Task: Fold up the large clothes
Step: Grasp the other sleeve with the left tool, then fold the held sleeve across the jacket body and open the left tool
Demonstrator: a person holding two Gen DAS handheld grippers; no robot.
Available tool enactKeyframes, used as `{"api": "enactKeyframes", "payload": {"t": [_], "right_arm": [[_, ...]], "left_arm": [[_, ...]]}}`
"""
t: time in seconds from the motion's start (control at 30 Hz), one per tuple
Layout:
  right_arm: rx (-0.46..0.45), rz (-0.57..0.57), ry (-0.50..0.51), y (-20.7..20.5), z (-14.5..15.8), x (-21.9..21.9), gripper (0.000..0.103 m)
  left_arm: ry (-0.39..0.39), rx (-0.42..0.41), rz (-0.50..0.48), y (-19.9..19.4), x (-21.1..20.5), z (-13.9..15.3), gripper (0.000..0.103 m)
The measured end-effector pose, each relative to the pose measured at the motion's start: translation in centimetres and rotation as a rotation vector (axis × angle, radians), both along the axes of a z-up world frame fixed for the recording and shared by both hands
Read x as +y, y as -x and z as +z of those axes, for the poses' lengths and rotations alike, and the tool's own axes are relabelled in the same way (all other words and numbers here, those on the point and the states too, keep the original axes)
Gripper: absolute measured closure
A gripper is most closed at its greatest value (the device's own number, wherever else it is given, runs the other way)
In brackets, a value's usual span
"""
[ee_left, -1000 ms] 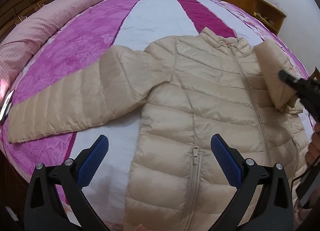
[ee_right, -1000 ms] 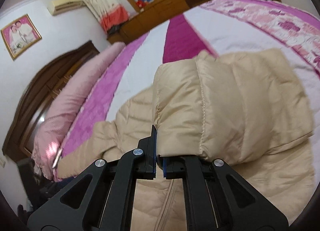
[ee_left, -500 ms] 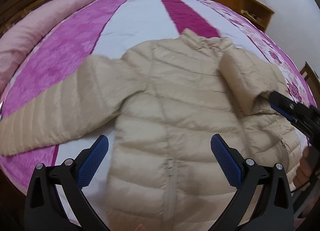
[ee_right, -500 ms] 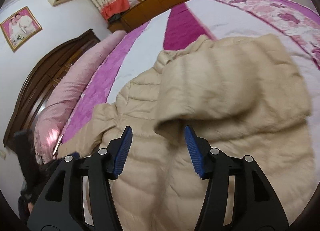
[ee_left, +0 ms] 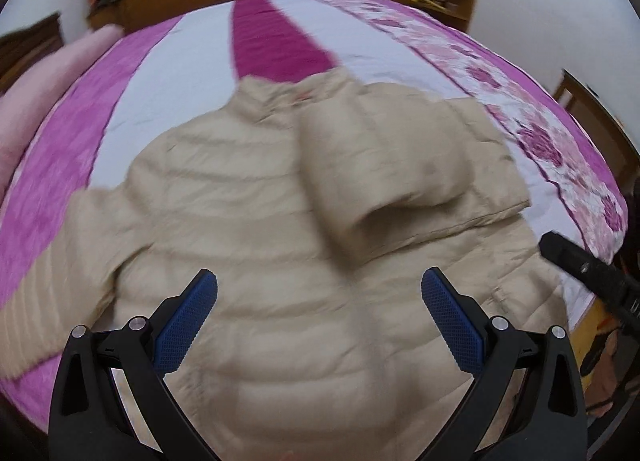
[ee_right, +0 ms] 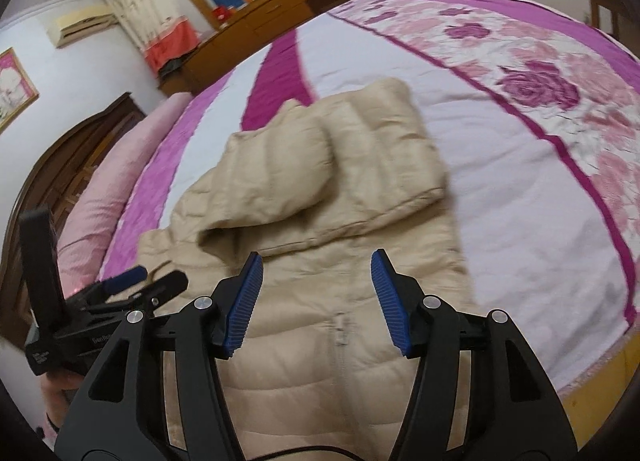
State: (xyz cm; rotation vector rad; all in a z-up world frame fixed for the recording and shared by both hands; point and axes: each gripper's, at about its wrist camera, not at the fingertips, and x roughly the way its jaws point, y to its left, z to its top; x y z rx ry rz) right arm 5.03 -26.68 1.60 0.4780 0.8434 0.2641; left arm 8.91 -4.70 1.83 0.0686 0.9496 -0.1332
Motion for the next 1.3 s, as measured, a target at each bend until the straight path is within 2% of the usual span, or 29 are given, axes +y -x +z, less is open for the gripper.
{"api": "enactKeyframes", "payload": {"t": [0.33,0.47,0.63,0.67,0.73,0.8,0.83,0.87,0.93,1.03,1.3], "right_arm": [[0.047,-0.129,-0.004,0.5,-1.5,-4.6,0.046],[0.062,-0.146,-0.016,0.6,-2.0,-5.7,0.046],[0.075,-0.153,-0.033,0.8,-2.8,-6.2,0.046],[0.073,-0.154,-0.038,0.8,-2.9,-6.3,0.046],[0.071,-0.158,-0.044,0.9,-3.0,-6.3,0.046],[0.078,-0.156,-0.053,0.8,-3.2,-6.2,0.046],[0.078,-0.155,-0.053,0.7,-3.2,-6.1,0.046],[0.075,-0.153,-0.05,0.7,-3.2,-6.0,0.046],[0.069,-0.15,-0.048,0.6,-3.1,-5.8,0.046],[0.07,-0.141,-0.047,0.3,-3.1,-5.3,0.046],[0.053,-0.106,-0.016,-0.9,-2.4,-3.1,0.046]], "left_arm": [[-0.018,-0.073,-0.17,-4.6,-7.8,-0.7,0.005],[-0.061,-0.119,-0.214,-5.8,-10.1,-1.6,0.007],[-0.103,-0.075,-0.198,-7.7,-11.0,-4.0,0.011],[-0.11,-0.069,-0.192,-7.9,-10.8,-4.4,0.014],[-0.127,-0.069,-0.186,-7.9,-10.7,-5.0,0.027],[-0.112,-0.084,-0.172,-7.7,-10.3,-4.8,0.051],[-0.1,-0.086,-0.167,-7.6,-10.1,-4.5,0.059],[-0.085,-0.092,-0.163,-7.5,-9.8,-4.2,0.074],[-0.04,-0.106,-0.147,-7.2,-8.7,-3.1,0.086],[0.038,-0.114,-0.114,-6.8,-6.5,-1.5,0.089],[0.126,-0.151,-0.017,-5.5,0.7,2.1,0.089]]}}
